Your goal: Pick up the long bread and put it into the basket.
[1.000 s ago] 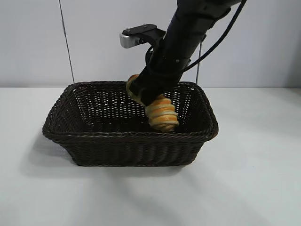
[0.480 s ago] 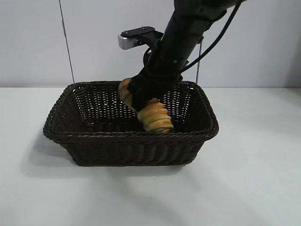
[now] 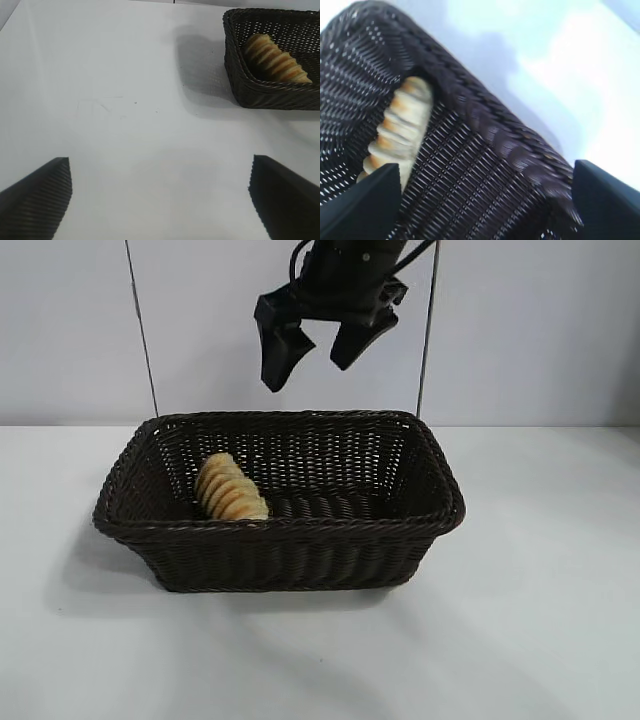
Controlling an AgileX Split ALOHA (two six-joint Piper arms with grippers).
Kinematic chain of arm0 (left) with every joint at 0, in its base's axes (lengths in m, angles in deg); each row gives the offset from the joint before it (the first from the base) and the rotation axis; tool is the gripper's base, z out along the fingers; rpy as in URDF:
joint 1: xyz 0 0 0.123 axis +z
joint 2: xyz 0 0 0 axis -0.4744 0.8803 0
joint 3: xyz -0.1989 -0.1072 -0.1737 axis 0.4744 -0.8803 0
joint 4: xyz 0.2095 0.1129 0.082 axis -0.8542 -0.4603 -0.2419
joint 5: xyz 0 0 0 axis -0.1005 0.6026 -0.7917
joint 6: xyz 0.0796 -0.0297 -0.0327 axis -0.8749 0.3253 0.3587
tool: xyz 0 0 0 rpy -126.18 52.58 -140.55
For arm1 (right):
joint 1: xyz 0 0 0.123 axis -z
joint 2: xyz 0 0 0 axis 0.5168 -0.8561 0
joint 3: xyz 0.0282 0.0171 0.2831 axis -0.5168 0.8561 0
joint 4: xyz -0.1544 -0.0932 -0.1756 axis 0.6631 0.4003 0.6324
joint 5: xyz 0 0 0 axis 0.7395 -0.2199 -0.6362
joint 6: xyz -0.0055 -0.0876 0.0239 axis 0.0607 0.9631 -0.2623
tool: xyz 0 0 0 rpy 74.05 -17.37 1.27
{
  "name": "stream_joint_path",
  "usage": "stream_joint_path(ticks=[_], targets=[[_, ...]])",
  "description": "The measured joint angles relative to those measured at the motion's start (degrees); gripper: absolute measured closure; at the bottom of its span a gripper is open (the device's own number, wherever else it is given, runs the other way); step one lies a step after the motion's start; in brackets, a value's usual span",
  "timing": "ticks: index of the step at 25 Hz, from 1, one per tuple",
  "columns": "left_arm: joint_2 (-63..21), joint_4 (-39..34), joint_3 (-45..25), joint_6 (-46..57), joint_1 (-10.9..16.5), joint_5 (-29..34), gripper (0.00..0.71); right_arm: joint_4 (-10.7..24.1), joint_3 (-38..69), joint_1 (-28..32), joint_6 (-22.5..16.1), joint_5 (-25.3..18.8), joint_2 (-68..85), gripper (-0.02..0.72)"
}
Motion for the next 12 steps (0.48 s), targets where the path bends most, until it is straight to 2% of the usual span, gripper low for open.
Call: stream_joint_path(ticks=[4,12], targets=[[0.0,0.0,0.0,0.0,0.0,0.0,0.015,1.0,-2.3,4.2,-2.2,-3.6,0.0,0.038],[0.0,0.0,0.0,0.0,0.0,0.0,0.015,1.0,-2.3,13.1,-3.5,-4.1,0.0,0.038]])
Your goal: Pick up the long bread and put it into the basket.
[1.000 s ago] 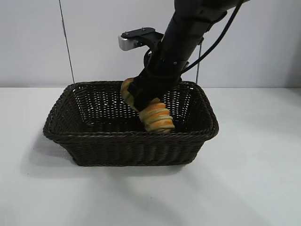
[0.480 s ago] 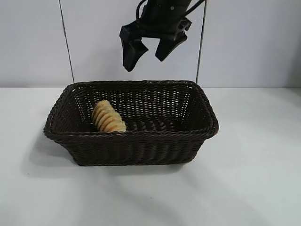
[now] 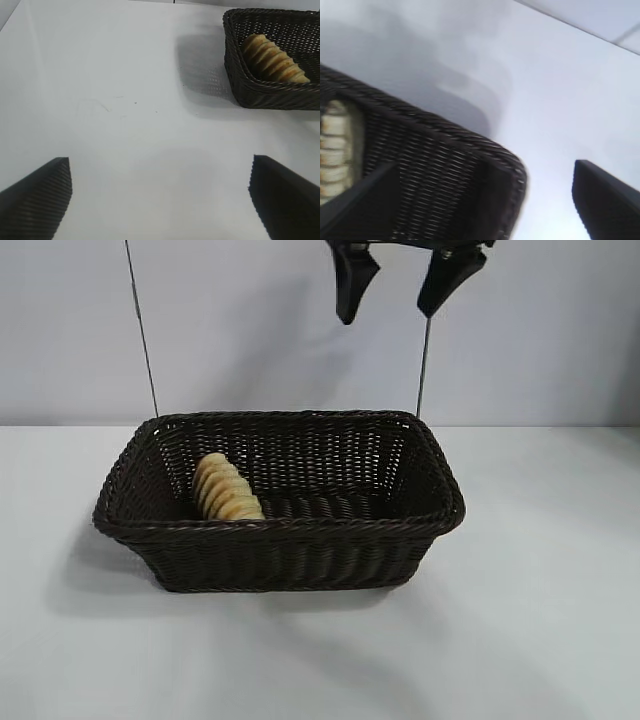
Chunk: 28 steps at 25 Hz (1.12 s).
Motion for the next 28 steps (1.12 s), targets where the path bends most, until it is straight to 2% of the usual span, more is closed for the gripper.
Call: stream_joint_path(ticks=[14,18,28], targets=[[0.0,0.0,0.0,0.0,0.0,0.0,0.015,0.0,0.0,20.4,1.3,-0.1,3.7,0.038],[0.0,0.0,0.0,0.0,0.0,0.0,0.015,-0.9,0.0,24.9,1.3,-0.3,5.8,0.038],[0.0,0.0,0.0,0.0,0.0,0.0,0.015,-7.3,6.5,26.7,3.7,-0.8,14.8,0.038]])
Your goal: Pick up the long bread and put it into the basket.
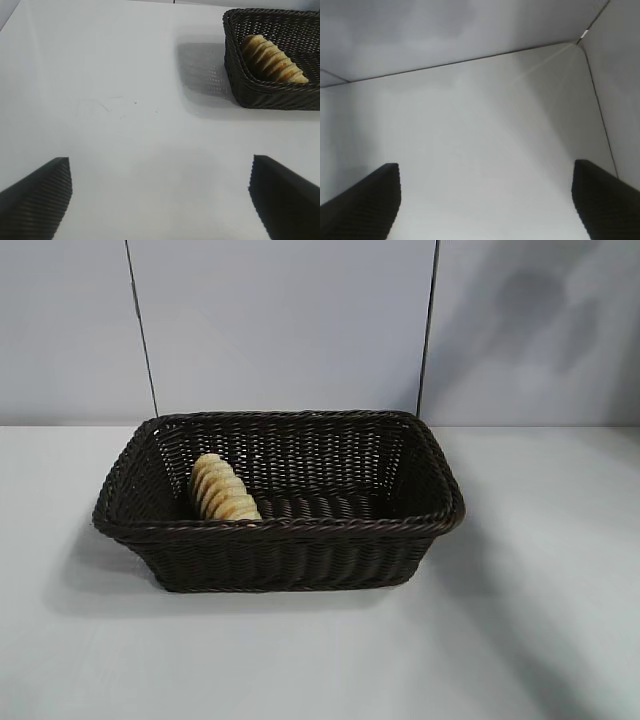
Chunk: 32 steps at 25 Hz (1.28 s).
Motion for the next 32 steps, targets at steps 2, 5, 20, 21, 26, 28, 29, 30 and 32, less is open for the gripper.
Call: stream_joint_path(ticks=[2,5,20,21,26,28,29,30,32], targets=[[0.0,0.0,0.0,0.0,0.0,0.0,0.015,-1.0,1.3,0.0,0.0,-0.1,3.2,0.038],[0.0,0.0,0.0,0.0,0.0,0.0,0.015,-1.3,3.3,0.0,0.1,-0.1,9.5,0.038],[0.0,0.0,0.0,0.0,0.0,0.0,0.015,3.6,18.9,0.0,-3.0,-0.7,51.4,0.041],[0.0,0.0,0.0,0.0,0.0,0.0,0.015,4.1,20.6,0.0,-3.1,-0.7,54.3,0.041],[0.0,0.0,0.0,0.0,0.0,0.0,0.015,7.3,27.4,0.0,-3.5,-0.7,65.7,0.041],[0.0,0.0,0.0,0.0,0.0,0.0,0.015,7.7,29.9,-0.3,-4.0,-0.7,69.5,0.041],[0.0,0.0,0.0,0.0,0.0,0.0,0.015,7.7,31.3,-0.4,-4.1,-0.7,71.3,0.041],[0.0,0.0,0.0,0.0,0.0,0.0,0.015,8.1,32.8,-0.8,-4.2,-0.6,72.8,0.041],[0.0,0.0,0.0,0.0,0.0,0.0,0.015,8.2,35.6,-2.0,-4.2,0.0,76.5,0.041]])
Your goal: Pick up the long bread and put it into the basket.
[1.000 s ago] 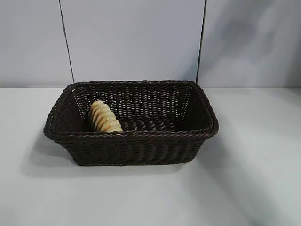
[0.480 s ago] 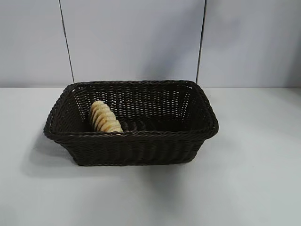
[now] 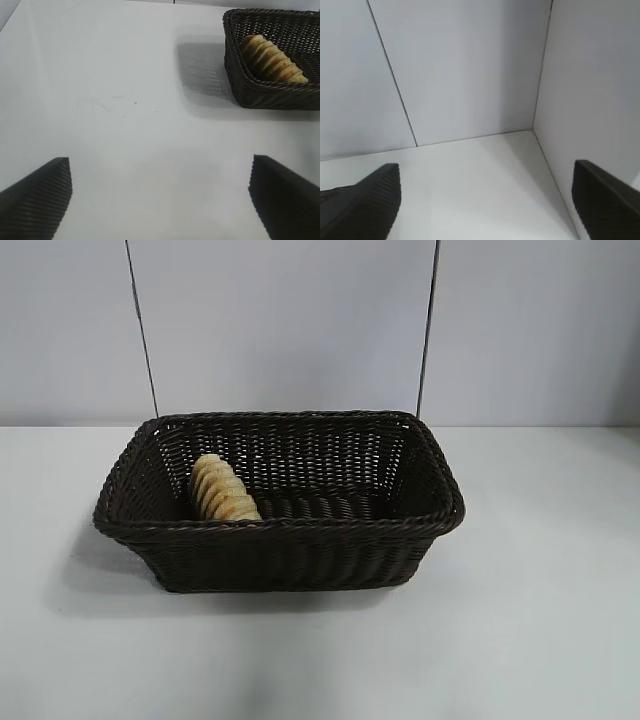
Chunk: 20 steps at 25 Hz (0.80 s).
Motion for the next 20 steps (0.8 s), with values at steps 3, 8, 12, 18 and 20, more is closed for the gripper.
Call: stream_joint_path(ticks=[3,8,12,18,20], targets=[[0.0,0.0,0.0,0.0,0.0,0.0,0.015,0.0,3.9,-2.3,-0.1,0.1,5.2,0.041],[0.0,0.0,0.0,0.0,0.0,0.0,0.015,0.1,11.4,-3.7,-0.2,0.0,14.2,0.041],[0.0,0.0,0.0,0.0,0.0,0.0,0.015,0.2,18.6,-3.7,-0.2,0.0,20.9,0.041],[0.0,0.0,0.0,0.0,0.0,0.0,0.015,0.0,29.0,-3.7,-0.3,0.0,29.3,0.041],[0.0,0.0,0.0,0.0,0.0,0.0,0.015,-0.5,31.6,-3.7,-0.3,0.0,31.4,0.041]])
